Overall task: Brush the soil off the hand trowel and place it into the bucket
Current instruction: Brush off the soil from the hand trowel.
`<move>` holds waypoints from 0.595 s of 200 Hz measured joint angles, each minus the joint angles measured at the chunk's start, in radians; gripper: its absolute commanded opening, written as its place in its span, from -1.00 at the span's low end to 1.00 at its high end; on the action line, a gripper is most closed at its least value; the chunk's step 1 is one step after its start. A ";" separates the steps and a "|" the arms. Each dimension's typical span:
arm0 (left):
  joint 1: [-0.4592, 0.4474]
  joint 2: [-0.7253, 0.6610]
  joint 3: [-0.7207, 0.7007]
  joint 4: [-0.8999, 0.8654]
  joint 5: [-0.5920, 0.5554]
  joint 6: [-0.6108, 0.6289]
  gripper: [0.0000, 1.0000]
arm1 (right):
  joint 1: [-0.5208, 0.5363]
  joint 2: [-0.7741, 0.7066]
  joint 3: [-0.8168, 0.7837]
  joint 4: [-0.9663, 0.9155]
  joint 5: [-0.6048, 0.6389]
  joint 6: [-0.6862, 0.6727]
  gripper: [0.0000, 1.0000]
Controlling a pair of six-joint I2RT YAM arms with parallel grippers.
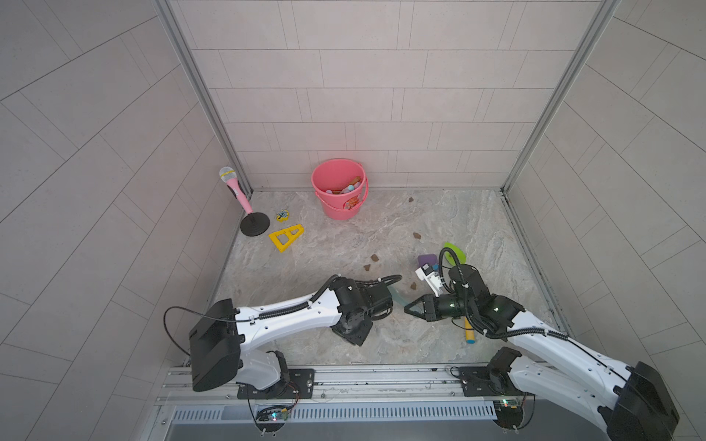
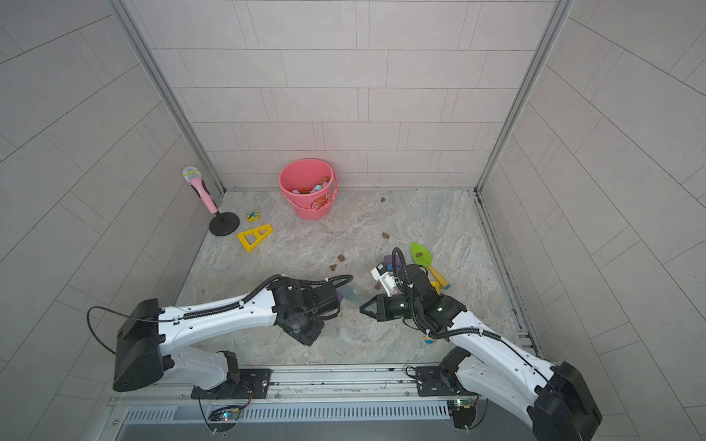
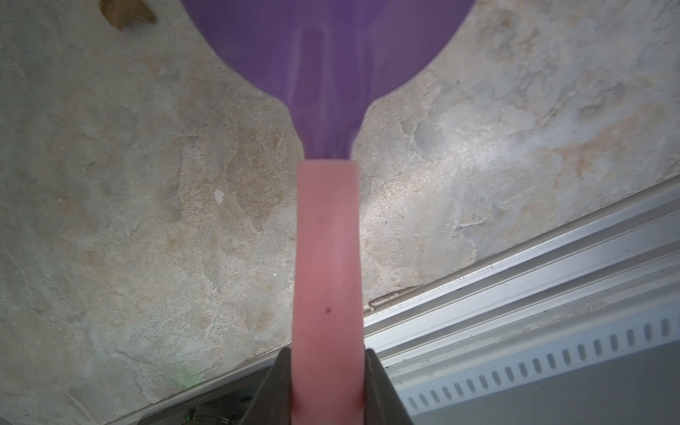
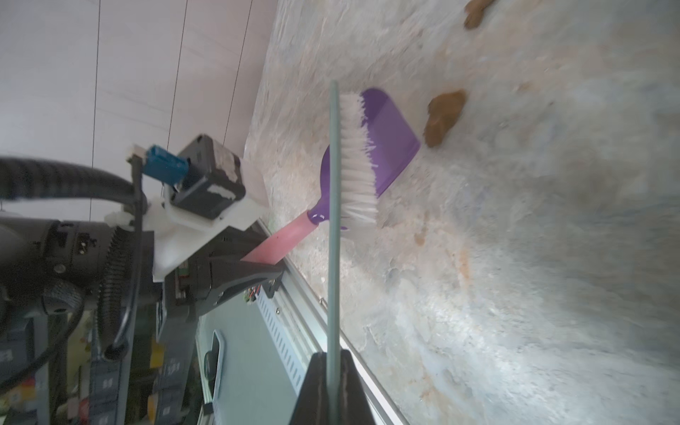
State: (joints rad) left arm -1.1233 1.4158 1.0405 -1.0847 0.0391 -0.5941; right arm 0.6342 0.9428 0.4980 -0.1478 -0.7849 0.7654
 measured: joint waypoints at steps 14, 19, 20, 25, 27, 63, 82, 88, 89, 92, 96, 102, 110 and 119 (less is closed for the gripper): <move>0.000 0.000 0.004 0.000 -0.004 0.000 -1.00 | 0.026 0.050 0.006 0.013 -0.028 -0.003 -1.00; 0.000 0.000 0.005 0.000 -0.006 0.000 -1.00 | 0.033 0.067 0.010 0.016 -0.035 -0.005 -1.00; 0.000 0.000 0.005 0.000 -0.006 0.000 -1.00 | 0.034 0.069 0.010 0.017 -0.036 -0.005 -1.00; 0.000 0.000 0.006 0.001 -0.007 0.000 -1.00 | 0.040 0.087 0.014 0.019 -0.040 -0.006 -1.00; 0.000 0.000 0.006 0.001 -0.008 0.000 -1.00 | 0.043 0.094 0.016 0.020 -0.041 -0.006 -1.00; 0.002 -0.001 0.006 -0.002 -0.010 0.000 -1.00 | 0.038 0.155 0.056 0.004 -0.015 -0.035 -1.00; 0.005 -0.008 0.006 -0.001 -0.014 -0.001 -1.00 | 0.010 0.156 0.068 0.001 -0.007 -0.038 -1.00; 0.005 -0.013 0.006 -0.001 -0.014 -0.001 -1.00 | -0.001 0.156 0.069 0.000 -0.007 -0.040 -1.00; 0.005 -0.014 0.006 -0.001 -0.014 -0.001 -1.00 | -0.004 0.156 0.070 -0.002 -0.006 -0.040 -1.00; 0.005 -0.016 0.006 -0.001 -0.014 -0.002 -1.00 | -0.010 0.155 0.070 -0.003 -0.007 -0.041 -1.00; 0.005 -0.020 0.006 -0.001 -0.014 -0.002 -1.00 | -0.020 0.154 0.071 -0.006 -0.006 -0.044 -1.00; 0.005 -0.025 0.006 -0.002 -0.014 -0.002 -1.00 | -0.034 0.153 0.071 -0.011 -0.008 -0.047 -1.00; 0.006 -0.031 0.006 -0.002 -0.013 -0.003 -1.00 | -0.061 0.146 0.072 -0.020 -0.008 -0.054 -1.00; 0.010 -0.037 0.006 -0.001 -0.010 -0.003 -1.00 | -0.095 0.134 0.072 -0.029 -0.006 -0.059 -1.00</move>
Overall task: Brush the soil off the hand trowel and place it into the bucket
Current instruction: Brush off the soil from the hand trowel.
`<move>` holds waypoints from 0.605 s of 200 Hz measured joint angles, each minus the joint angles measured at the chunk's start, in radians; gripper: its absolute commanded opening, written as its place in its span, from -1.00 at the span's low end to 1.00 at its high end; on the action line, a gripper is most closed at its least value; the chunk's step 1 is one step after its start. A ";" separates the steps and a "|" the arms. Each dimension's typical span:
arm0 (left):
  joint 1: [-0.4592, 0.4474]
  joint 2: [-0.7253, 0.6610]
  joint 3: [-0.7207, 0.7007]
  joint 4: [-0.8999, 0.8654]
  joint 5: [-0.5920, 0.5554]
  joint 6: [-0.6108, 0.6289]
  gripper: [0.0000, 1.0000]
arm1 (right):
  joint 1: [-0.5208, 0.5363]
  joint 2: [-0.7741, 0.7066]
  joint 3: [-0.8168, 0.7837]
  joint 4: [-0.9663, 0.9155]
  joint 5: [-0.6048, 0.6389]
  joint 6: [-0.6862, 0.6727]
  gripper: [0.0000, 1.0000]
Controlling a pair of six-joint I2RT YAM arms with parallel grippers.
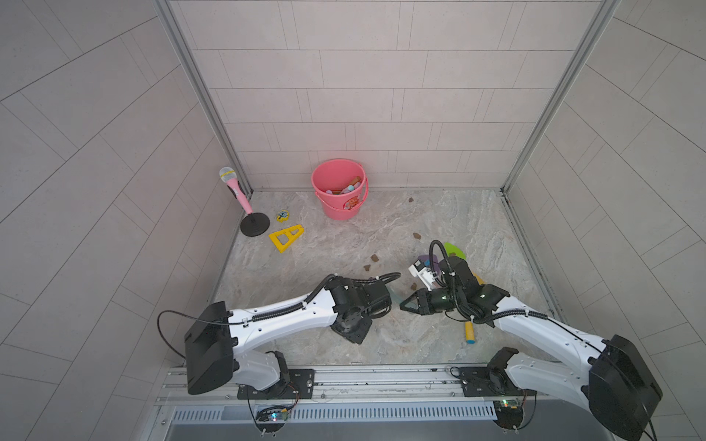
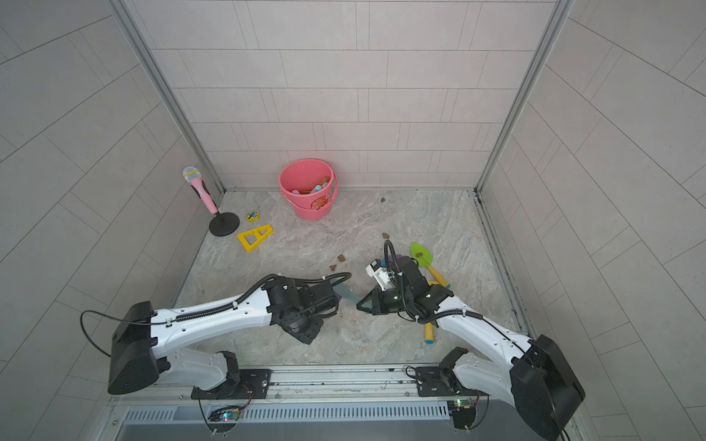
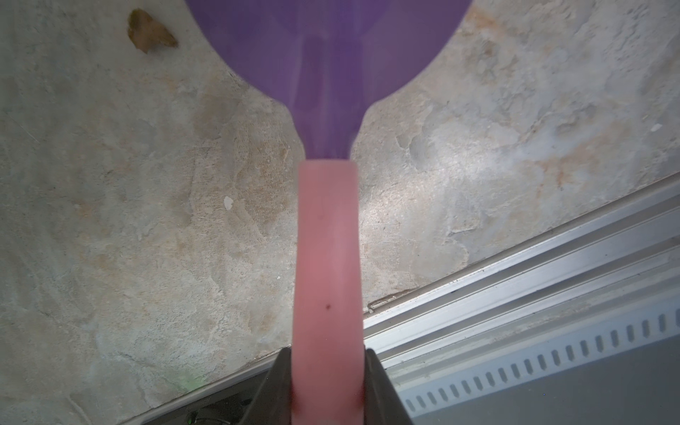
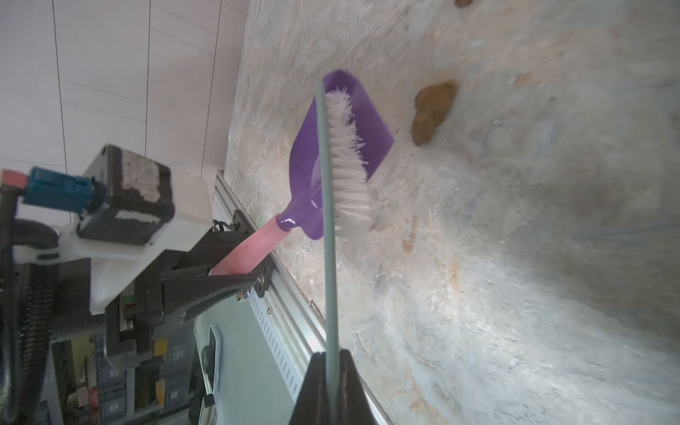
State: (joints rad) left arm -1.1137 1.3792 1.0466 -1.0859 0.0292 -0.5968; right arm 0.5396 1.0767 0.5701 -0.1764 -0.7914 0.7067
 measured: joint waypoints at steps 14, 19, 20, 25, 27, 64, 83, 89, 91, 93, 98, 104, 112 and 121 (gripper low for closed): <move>0.009 -0.010 0.000 0.001 0.018 -0.001 -1.00 | -0.051 -0.037 0.002 -0.032 0.032 -0.020 -1.00; 0.013 -0.016 0.000 0.002 0.028 -0.002 -1.00 | -0.066 -0.055 0.003 -0.051 0.052 -0.034 -1.00; 0.014 -0.017 0.000 0.002 0.029 -0.002 -1.00 | -0.067 -0.058 0.003 -0.054 0.056 -0.035 -1.00; 0.020 -0.026 0.000 0.003 0.038 -0.002 -1.00 | -0.079 -0.080 0.005 -0.075 0.084 -0.054 -1.00; 0.023 -0.029 0.000 0.003 0.042 -0.003 -1.00 | -0.080 -0.085 0.005 -0.079 0.091 -0.058 -1.00; 0.084 -0.100 0.052 -0.038 0.119 -0.009 -1.00 | -0.051 -0.240 0.000 -0.115 0.314 -0.267 -1.00; 0.129 -0.129 0.111 -0.087 0.165 -0.009 -1.00 | 0.023 -0.273 -0.010 -0.109 0.445 -0.393 -1.00; 0.147 -0.137 0.127 -0.105 0.181 -0.008 -1.00 | 0.053 -0.273 -0.010 -0.110 0.486 -0.433 -1.00; 0.154 -0.140 0.133 -0.112 0.192 -0.006 -1.00 | 0.066 -0.271 -0.010 -0.111 0.502 -0.450 -1.00; 0.159 -0.142 0.137 -0.117 0.193 -0.005 -1.00 | 0.079 -0.269 -0.010 -0.110 0.517 -0.465 -1.00; 0.174 -0.148 0.149 -0.133 0.208 -0.004 -1.00 | 0.104 -0.262 -0.010 -0.111 0.551 -0.498 -1.00; 0.195 -0.156 0.162 -0.152 0.226 0.000 -1.00 | 0.135 -0.249 -0.009 -0.112 0.585 -0.539 -1.00; 0.226 -0.166 0.174 -0.178 0.251 0.007 -1.00 | 0.179 -0.226 -0.005 -0.118 0.631 -0.590 -1.00; 0.255 -0.175 0.182 -0.206 0.275 0.014 -1.00 | 0.230 -0.186 0.006 -0.128 0.686 -0.650 -1.00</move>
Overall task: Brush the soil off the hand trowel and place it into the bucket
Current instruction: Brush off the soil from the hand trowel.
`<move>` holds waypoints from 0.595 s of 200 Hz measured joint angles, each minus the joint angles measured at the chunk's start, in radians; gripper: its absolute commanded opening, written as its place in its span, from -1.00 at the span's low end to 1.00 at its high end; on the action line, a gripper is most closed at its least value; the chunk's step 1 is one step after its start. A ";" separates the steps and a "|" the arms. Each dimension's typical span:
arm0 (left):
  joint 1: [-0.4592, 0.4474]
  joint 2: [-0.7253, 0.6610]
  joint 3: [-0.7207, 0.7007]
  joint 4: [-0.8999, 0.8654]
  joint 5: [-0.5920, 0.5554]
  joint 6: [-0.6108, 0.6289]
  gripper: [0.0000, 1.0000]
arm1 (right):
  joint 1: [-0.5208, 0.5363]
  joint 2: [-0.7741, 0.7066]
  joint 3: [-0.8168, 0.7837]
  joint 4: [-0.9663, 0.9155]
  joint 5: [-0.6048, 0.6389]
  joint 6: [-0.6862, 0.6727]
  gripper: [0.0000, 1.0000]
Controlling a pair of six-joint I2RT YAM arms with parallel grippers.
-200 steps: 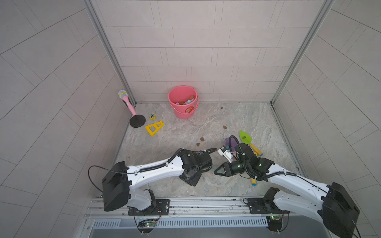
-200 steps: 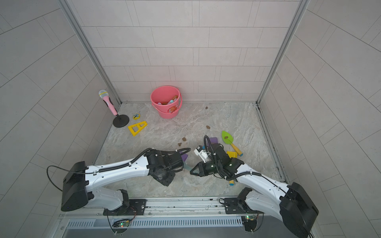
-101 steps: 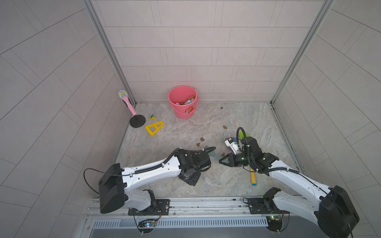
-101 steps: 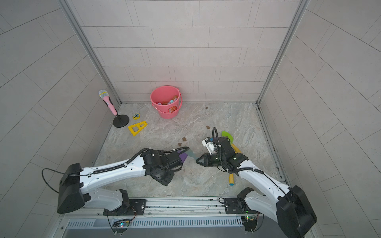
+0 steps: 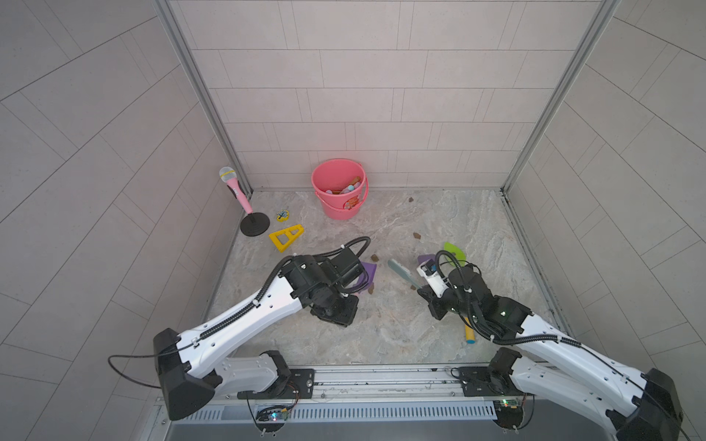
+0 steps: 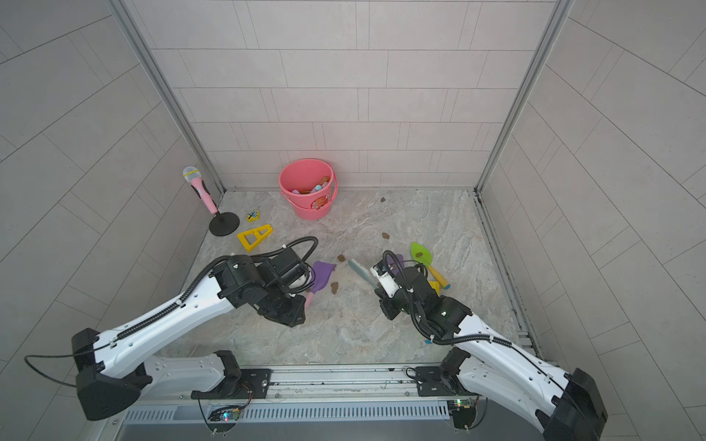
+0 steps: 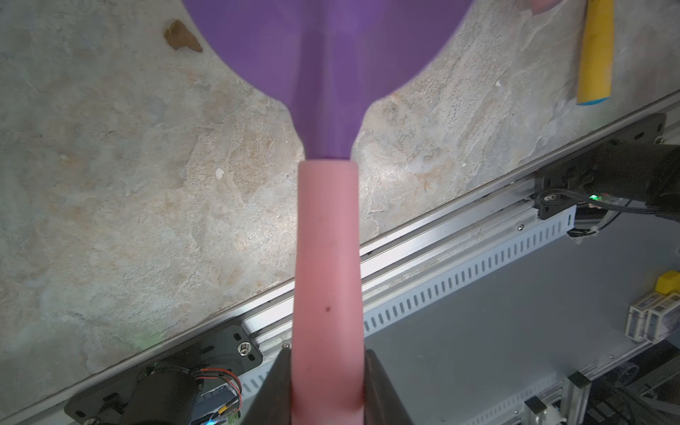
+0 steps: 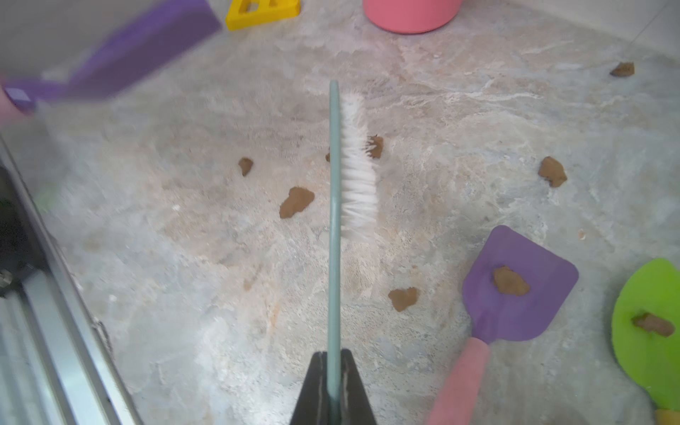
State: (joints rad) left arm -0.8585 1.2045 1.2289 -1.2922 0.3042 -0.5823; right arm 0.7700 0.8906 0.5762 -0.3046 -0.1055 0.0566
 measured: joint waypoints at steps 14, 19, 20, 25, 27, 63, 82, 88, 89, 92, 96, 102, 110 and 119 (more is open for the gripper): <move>0.040 -0.011 0.011 -0.043 0.032 0.013 -1.00 | 0.081 0.063 0.021 -0.011 0.069 -0.085 -1.00; 0.051 -0.014 0.013 -0.056 0.039 0.017 -1.00 | 0.117 0.088 0.031 -0.015 0.092 -0.119 -1.00; 0.054 -0.014 0.014 -0.059 0.041 0.018 -1.00 | 0.121 0.090 0.032 -0.015 0.096 -0.123 -1.00; 0.061 -0.016 0.015 -0.069 0.047 0.022 -1.00 | 0.150 0.109 0.041 -0.017 0.119 -0.154 -1.00; 0.063 -0.018 0.015 -0.074 0.049 0.023 -1.00 | 0.161 0.116 0.044 -0.016 0.128 -0.167 -1.00; 0.077 -0.013 0.013 -0.131 0.083 0.047 -1.00 | 0.319 0.209 0.086 0.000 0.265 -0.367 -1.00; 0.078 -0.008 -0.003 -0.133 0.100 0.051 -1.00 | 0.379 0.247 0.109 0.014 0.312 -0.462 -1.00; 0.077 -0.006 -0.008 -0.132 0.105 0.051 -1.00 | 0.393 0.257 0.116 0.019 0.321 -0.489 -1.00; 0.077 -0.005 -0.010 -0.132 0.106 0.052 -1.00 | 0.397 0.259 0.118 0.020 0.324 -0.497 -1.00; 0.077 -0.004 -0.012 -0.131 0.108 0.052 -1.00 | 0.404 0.264 0.121 0.024 0.328 -0.510 -1.00; 0.077 -0.002 -0.016 -0.130 0.112 0.052 -1.00 | 0.413 0.271 0.126 0.030 0.335 -0.529 -1.00; 0.078 0.000 -0.021 -0.127 0.117 0.052 -1.00 | 0.425 0.279 0.132 0.038 0.342 -0.554 -1.00; 0.077 0.002 -0.027 -0.123 0.122 0.052 -1.00 | 0.440 0.289 0.140 0.051 0.353 -0.590 -1.00; 0.078 0.004 -0.035 -0.117 0.126 0.052 -1.00 | 0.453 0.294 0.148 0.060 0.362 -0.623 -1.00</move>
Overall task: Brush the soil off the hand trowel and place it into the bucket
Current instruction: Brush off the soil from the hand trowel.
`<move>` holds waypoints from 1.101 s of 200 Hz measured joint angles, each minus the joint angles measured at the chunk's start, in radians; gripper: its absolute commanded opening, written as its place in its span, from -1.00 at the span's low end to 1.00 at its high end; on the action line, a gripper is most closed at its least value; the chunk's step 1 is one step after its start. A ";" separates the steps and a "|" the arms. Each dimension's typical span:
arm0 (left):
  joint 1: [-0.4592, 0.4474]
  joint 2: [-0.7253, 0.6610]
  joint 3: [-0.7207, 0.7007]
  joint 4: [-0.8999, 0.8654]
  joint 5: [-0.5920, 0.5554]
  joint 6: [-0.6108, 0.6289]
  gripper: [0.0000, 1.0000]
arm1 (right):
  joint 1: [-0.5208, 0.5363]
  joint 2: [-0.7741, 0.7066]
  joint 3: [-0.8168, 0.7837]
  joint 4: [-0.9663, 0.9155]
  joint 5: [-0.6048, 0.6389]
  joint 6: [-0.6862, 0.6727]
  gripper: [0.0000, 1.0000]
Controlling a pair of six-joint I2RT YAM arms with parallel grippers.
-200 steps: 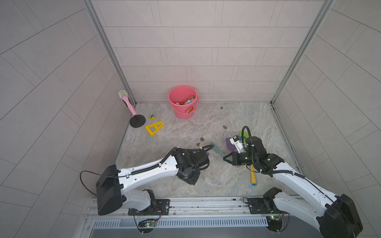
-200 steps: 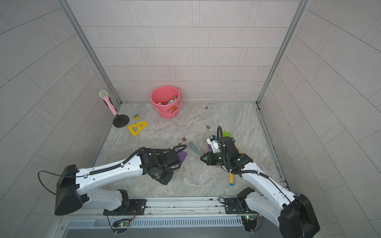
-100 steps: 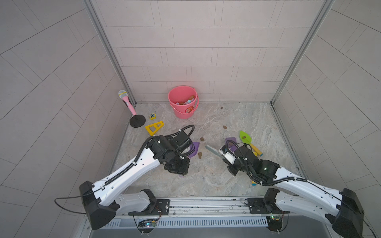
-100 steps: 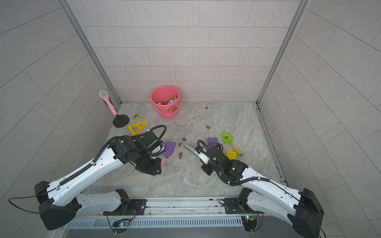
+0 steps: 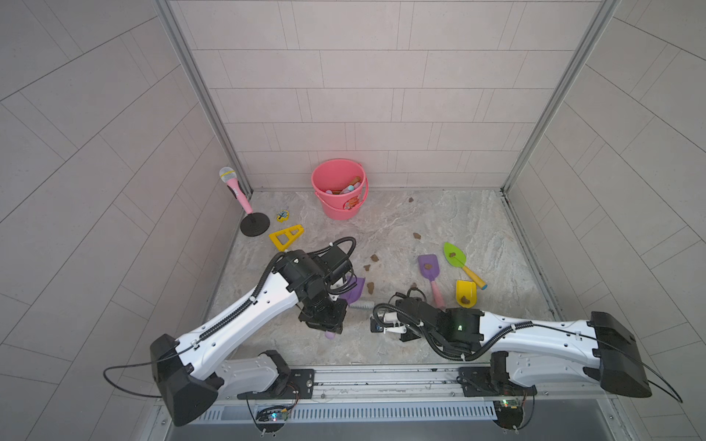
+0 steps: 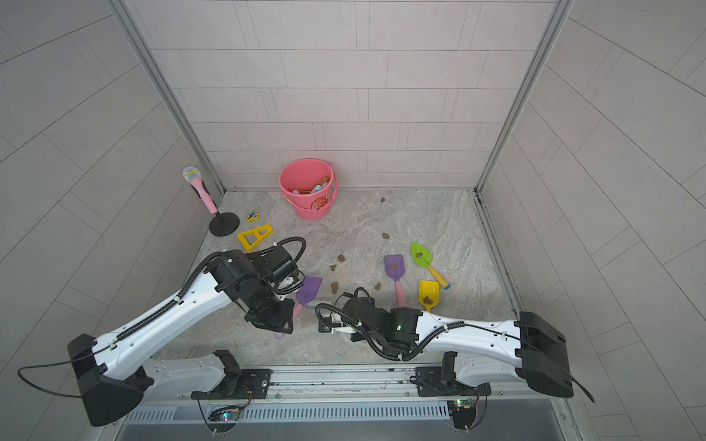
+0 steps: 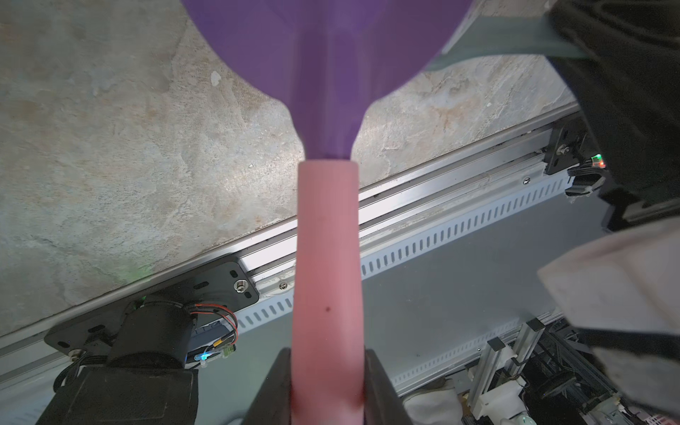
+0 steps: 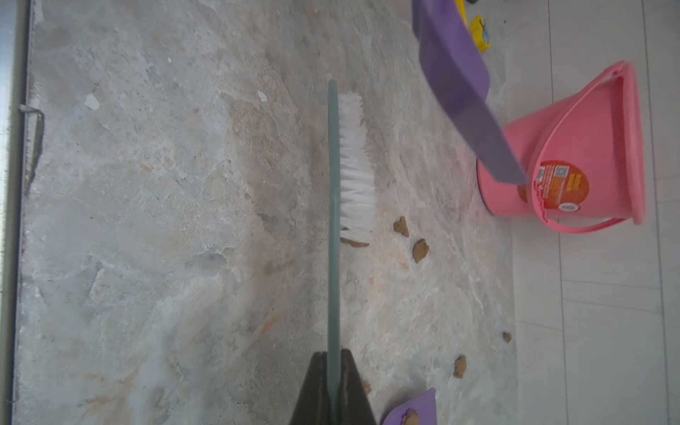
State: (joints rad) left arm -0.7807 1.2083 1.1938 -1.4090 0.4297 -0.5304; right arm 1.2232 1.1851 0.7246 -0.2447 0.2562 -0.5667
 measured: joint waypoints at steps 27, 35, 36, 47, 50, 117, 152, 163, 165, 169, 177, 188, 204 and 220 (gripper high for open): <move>0.000 0.005 -0.023 0.016 0.018 -0.001 -1.00 | 0.021 0.003 0.018 0.032 0.025 -0.081 -1.00; 0.000 0.005 -0.028 0.021 0.022 -0.002 -1.00 | 0.021 0.003 0.019 0.045 0.032 -0.099 -1.00; 0.000 0.005 -0.028 0.021 0.022 -0.002 -1.00 | 0.022 0.003 0.020 0.047 0.034 -0.102 -1.00; 0.000 0.005 -0.032 0.029 0.022 -0.004 -1.00 | 0.022 0.008 0.022 0.055 0.049 -0.122 -1.00; 0.000 0.005 -0.033 0.031 0.022 -0.004 -1.00 | 0.022 0.010 0.023 0.056 0.054 -0.127 -1.00; 0.003 -0.033 -0.060 0.056 0.053 -0.035 -1.00 | -0.058 0.071 0.028 0.097 0.161 -0.128 -1.00; 0.003 -0.074 -0.060 0.079 0.069 -0.057 -1.00 | -0.142 0.071 0.001 0.124 0.193 -0.104 -1.00; 0.003 -0.087 -0.054 0.091 0.077 -0.068 -1.00 | -0.140 0.071 -0.010 0.117 0.194 -0.096 -1.00; 0.003 -0.090 -0.052 0.094 0.079 -0.070 -1.00 | -0.139 0.071 -0.011 0.115 0.194 -0.094 -1.00; 0.003 -0.094 -0.049 0.099 0.082 -0.074 -1.00 | -0.137 0.071 -0.013 0.111 0.194 -0.090 -1.00; 0.004 -0.100 -0.041 0.106 0.086 -0.081 -1.00 | -0.129 0.071 -0.014 0.104 0.193 -0.085 -1.00; 0.005 -0.106 -0.034 0.122 0.089 -0.087 -1.00 | -0.110 0.071 -0.015 0.106 0.195 -0.084 -1.00; 0.010 -0.105 -0.033 0.135 0.091 -0.094 -1.00 | -0.061 0.069 -0.020 0.114 0.195 -0.102 -1.00; 0.015 -0.092 -0.034 0.143 0.097 -0.095 -1.00 | -0.010 0.066 -0.021 0.126 0.197 -0.134 -1.00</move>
State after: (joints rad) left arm -0.7658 1.1164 1.1599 -1.2663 0.5266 -0.6250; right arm 1.2129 1.2510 0.7036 -0.1184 0.4530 -0.7010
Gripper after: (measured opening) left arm 0.274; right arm 0.079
